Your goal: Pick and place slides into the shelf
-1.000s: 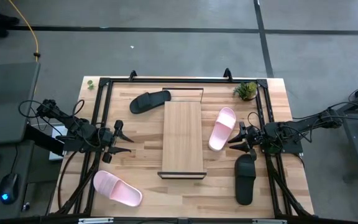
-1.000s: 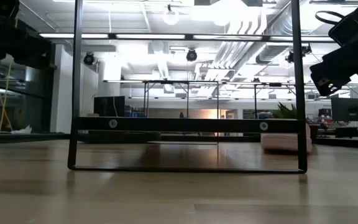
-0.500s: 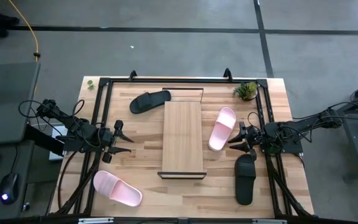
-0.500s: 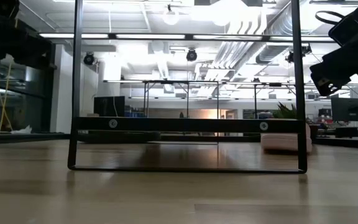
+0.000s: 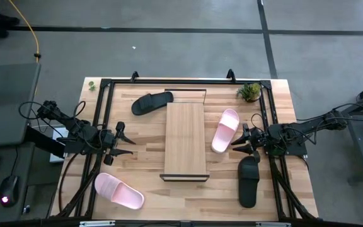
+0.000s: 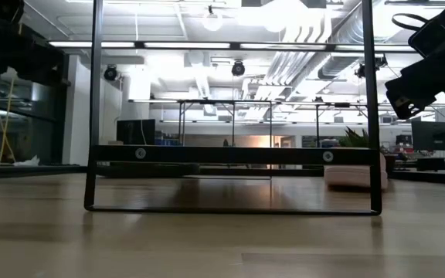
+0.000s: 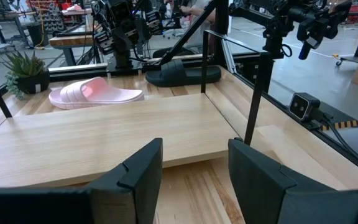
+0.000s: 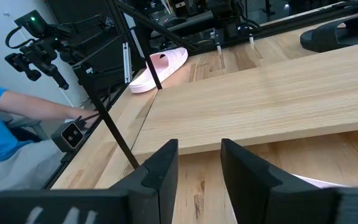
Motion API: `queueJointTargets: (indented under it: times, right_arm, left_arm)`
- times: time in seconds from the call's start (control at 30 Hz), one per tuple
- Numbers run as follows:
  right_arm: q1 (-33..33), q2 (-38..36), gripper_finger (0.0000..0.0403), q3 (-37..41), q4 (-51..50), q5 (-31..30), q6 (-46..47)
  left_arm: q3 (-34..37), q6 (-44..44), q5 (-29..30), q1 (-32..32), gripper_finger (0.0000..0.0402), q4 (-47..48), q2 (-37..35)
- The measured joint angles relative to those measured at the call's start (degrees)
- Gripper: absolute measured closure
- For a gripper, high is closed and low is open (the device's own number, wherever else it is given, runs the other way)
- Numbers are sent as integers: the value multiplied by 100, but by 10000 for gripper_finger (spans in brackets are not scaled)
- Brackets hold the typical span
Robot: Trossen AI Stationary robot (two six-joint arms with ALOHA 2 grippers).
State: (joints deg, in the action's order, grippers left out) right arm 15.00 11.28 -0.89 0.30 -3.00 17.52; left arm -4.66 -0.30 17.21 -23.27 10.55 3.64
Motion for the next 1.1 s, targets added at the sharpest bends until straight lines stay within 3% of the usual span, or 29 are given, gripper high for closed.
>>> queueJointTargets:
  times: [0.77, 1.1]
  right_arm:
    - [1, -2, 289, 0, -1, 0, -2]
    - [2, 0, 289, 0, 10, -6, -556]
  left_arm:
    - [0, 0, 0, 0, 234, 0, -2]
    - [0, -2, 0, 0, 234, 0, 0]
